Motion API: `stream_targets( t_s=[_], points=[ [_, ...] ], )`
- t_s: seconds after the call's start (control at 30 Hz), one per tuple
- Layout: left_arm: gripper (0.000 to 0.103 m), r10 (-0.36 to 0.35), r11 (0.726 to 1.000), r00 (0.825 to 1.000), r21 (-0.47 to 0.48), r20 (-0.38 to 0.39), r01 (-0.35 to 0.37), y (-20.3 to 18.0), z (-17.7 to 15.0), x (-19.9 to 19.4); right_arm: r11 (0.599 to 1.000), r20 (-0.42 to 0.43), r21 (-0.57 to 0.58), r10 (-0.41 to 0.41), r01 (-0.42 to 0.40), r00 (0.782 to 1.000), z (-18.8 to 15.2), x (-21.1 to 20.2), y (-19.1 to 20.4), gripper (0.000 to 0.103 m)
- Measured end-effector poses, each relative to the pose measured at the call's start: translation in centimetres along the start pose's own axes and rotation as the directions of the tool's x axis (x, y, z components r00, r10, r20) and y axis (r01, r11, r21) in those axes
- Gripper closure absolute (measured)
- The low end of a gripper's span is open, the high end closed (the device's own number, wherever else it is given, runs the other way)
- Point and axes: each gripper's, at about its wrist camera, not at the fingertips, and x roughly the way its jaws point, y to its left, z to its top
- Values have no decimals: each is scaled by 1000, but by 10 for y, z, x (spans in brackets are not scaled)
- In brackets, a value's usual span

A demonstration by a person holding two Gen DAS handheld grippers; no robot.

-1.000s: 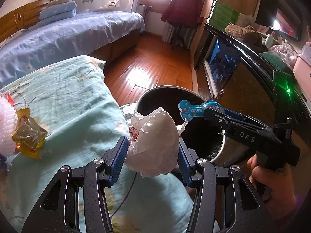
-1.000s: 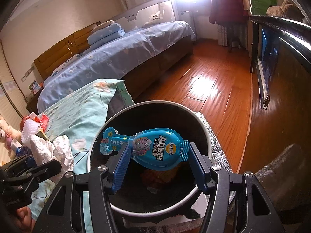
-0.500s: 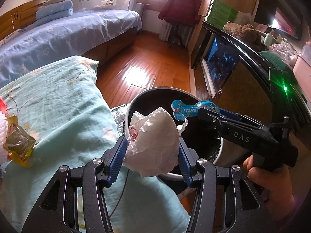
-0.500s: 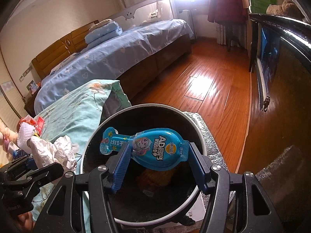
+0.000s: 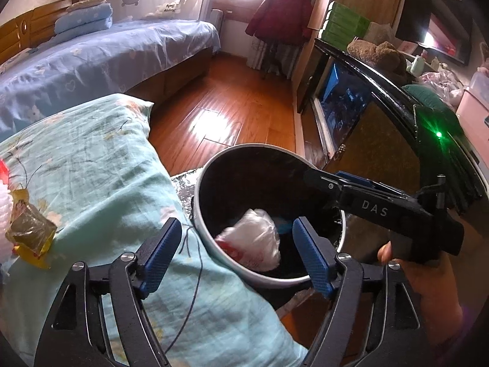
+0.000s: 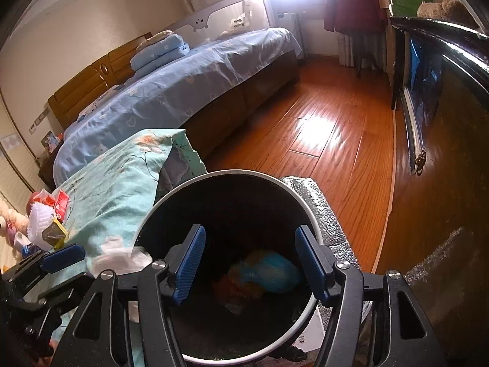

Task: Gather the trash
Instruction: 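Open both tools to drop the tissue and toothpaste tube into the bin, then move both open tools back over the bed toward the remaining trash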

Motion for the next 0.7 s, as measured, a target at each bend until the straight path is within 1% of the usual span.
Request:
stream_targets(
  t_s=[0.1,0.13,0.17,0.23,0.3,0.47,0.53,0.7],
  points=[
    [26,8,1000,1000,-22,8,-8,7,-4,-7,1000,10,6,11,-11,1000,-2,-5,3,36],
    [26,10,999,1000,-33,8,-9,10,-6,-10,1000,14,6,15,-15,1000,-3,-7,5,34],
    [26,14,999,1000,-42,10,-13,13,-8,-13,1000,18,5,22,-22,1000,-4,-9,7,30],
    [26,28,998,999,-53,17,-27,19,-14,-20,999,25,6,40,-41,999,-8,-13,13,27],
    [26,45,997,999,-66,24,-43,26,-22,-29,998,26,3,56,-56,998,-10,-15,20,27],
    [26,78,990,996,-117,35,-74,47,-38,-47,994,24,-6,112,-112,993,-21,-20,45,18],
    [26,93,987,995,-138,38,-87,56,-46,-55,991,23,-11,134,-134,991,-26,-22,56,16],
    [26,139,974,989,-189,43,-128,80,-63,-73,983,4,-41,181,-180,984,-39,-24,86,15]
  ],
)
